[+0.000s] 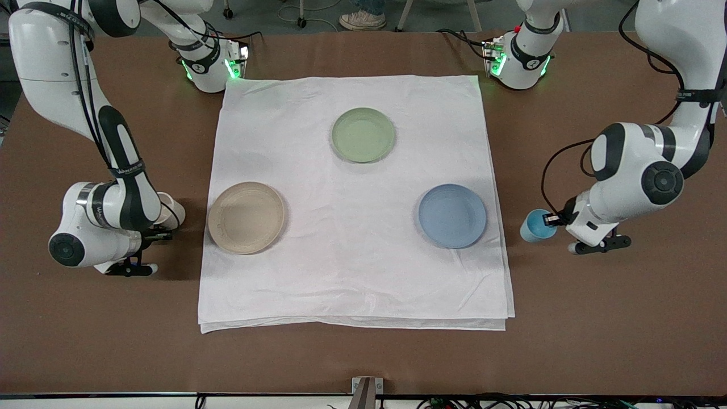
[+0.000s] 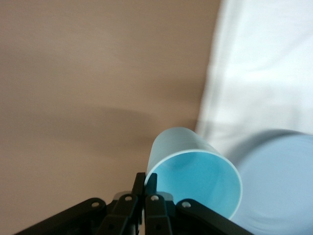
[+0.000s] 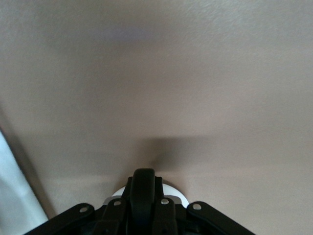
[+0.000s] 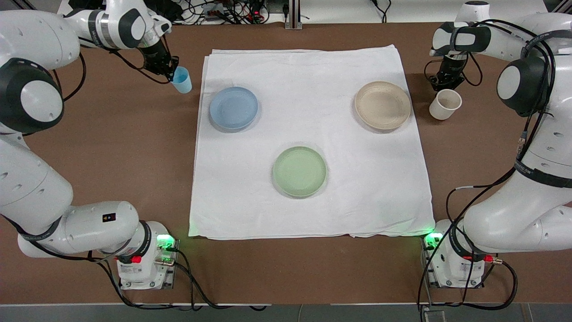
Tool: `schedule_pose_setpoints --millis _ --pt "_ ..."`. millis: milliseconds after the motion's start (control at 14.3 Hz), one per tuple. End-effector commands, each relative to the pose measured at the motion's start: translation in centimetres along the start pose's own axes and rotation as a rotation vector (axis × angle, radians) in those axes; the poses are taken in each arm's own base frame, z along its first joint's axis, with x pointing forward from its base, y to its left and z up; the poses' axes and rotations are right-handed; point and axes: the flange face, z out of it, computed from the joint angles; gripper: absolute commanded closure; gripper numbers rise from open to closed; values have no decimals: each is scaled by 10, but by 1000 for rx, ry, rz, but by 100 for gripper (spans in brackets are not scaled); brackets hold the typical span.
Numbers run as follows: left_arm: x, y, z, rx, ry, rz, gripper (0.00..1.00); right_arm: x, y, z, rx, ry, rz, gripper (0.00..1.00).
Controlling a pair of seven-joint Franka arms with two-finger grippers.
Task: Place blue cup in blue plate and white mug in gray plate
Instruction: 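Grasp the blue cup with the left gripper while the right gripper grasps the mug, then move the blue cup onto the blue plate while the right gripper carries the mug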
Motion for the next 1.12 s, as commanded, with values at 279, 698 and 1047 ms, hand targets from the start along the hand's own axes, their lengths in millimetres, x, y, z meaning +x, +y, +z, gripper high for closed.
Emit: schedule_pose_setpoints --millis 279,698,1047 --pt "-50 128 25 -32 -3 -62 100 -13 -57 -80 59 -29 -171 98" --pt "-64 148 56 -20 -40 -47 99 -28 -185 -92 9 -16 -150 98" --pt "-71 150 76 -11 -47 -29 97 -30 -239 -86 -11 49 -101 98"
